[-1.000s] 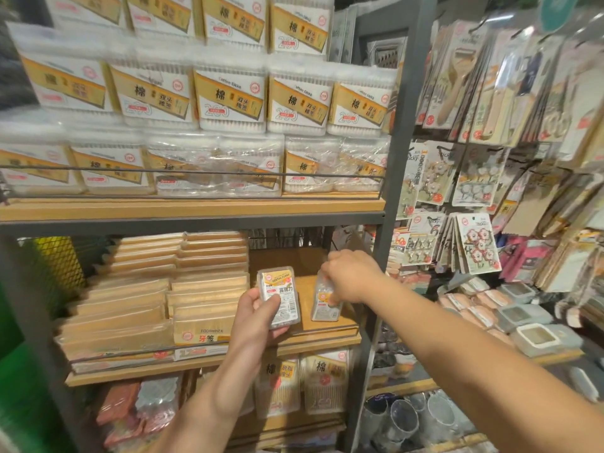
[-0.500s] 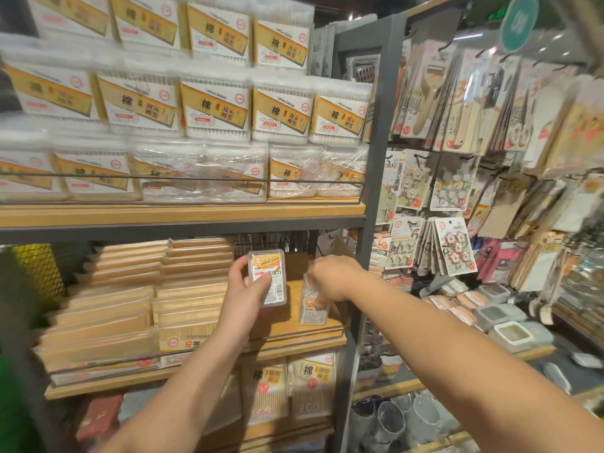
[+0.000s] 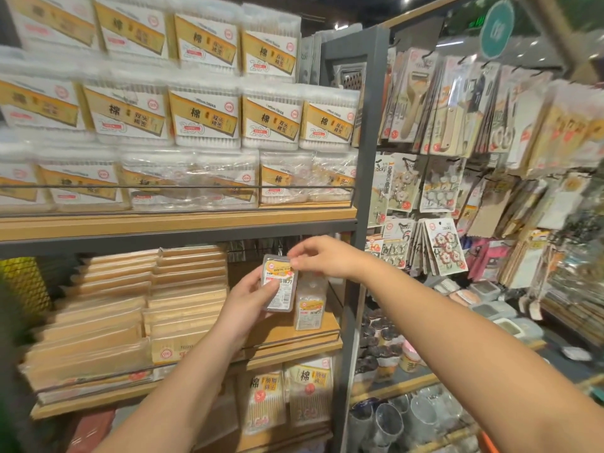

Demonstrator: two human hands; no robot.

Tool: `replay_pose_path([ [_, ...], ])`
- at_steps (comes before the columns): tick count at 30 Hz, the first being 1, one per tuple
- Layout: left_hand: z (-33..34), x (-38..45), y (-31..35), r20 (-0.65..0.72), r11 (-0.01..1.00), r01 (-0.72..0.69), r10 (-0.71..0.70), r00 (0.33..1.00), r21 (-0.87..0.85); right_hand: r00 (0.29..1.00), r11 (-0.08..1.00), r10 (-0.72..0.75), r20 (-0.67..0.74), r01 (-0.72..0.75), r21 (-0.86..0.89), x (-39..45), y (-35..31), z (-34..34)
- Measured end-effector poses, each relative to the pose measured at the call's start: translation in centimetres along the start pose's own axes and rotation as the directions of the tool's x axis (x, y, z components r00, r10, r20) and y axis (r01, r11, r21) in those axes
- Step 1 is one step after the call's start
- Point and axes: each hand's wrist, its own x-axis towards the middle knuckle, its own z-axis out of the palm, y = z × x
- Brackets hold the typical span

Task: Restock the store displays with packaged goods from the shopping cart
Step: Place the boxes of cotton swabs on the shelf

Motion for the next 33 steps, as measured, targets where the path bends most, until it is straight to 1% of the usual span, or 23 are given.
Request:
replay_pose_path([
  [3,0.2,0.2,-0.4,0.050,0.999,0.028,-0.027,0.998,-0.022,1.000,1.000,-0.002,0.019,0.001,0.026,-0.1,0.8,0.2],
  [6,0.3,0.6,-1.0,0.096,0.998,0.056,-0.055,0.994,-0.003,0.998,0.999,0.026,0.050,-0.027,0.017,-0.7,1.3,0.2],
  [7,0.4,0.8,-1.3,0.083,0.998,0.062,-0.060,0.995,-0.016,0.998,0.999,0.043,0.048,-0.043,-0.011,-1.0,1.5,0.1],
  [9,0.8,1.0,-1.5,0.030,0.995,0.081,-0.079,0.996,-0.065,0.997,0.989,0.073,0.028,-0.069,-0.133,-1.8,1.8,-0.3],
  [11,1.4,1.3,-1.4,-0.002,0.983,0.115,-0.116,0.993,-0.141,0.996,0.952,0.093,-0.002,-0.089,-0.293,-2.7,1.8,-0.5],
  [13,2.4,1.3,-1.1,-0.013,0.966,0.158,-0.164,0.986,-0.203,0.993,0.908,0.112,-0.034,-0.117,-0.401,-3.3,1.8,-0.2],
  [17,4.2,2.1,-1.6,0.001,0.950,0.255,-0.259,0.966,-0.181,0.986,0.866,0.155,-0.057,-0.163,-0.474,-3.4,2.5,1.9],
  [19,5.2,2.0,-1.9,0.084,0.939,0.297,-0.286,0.955,-0.173,0.982,0.858,0.171,-0.082,-0.189,-0.478,-3.3,3.2,3.1],
  [21,6.0,1.8,-2.2,0.109,0.936,0.324,-0.311,0.944,-0.136,0.974,0.868,0.183,-0.136,-0.225,-0.443,-3.3,4.1,4.4],
  [24,5.7,2.8,-4.1,0.099,0.942,0.327,-0.319,0.942,-0.078,0.949,0.899,0.181,-0.258,-0.266,-0.347,-4.0,5.5,6.3],
  [25,5.7,2.9,-4.4,0.108,0.940,0.334,-0.325,0.939,-0.073,0.937,0.922,0.179,-0.299,-0.266,-0.281,-4.4,5.8,6.9],
  [27,5.6,3.0,-4.6,0.113,0.938,0.341,-0.332,0.936,-0.065,0.912,0.961,0.212,-0.351,-0.259,-0.094,-5.3,6.2,8.2],
  [29,5.9,2.8,-4.5,0.114,0.930,0.357,-0.346,0.931,-0.087,0.889,0.972,0.236,-0.391,-0.217,0.094,-5.9,6.6,9.8],
  [31,5.9,3.3,-4.8,0.088,0.931,0.355,-0.348,0.933,-0.089,0.854,0.953,0.249,-0.456,-0.132,0.273,-6.5,7.1,11.7],
  [32,5.7,3.7,-5.1,0.066,0.930,0.360,-0.356,0.932,-0.070,0.828,0.926,0.289,-0.480,-0.116,0.358,-6.8,7.4,12.8],
  [33,5.7,4.1,-5.3,0.058,0.926,0.374,-0.371,0.927,-0.057,0.803,0.907,0.325,-0.499,-0.116,0.406,-7.1,7.6,13.8],
])
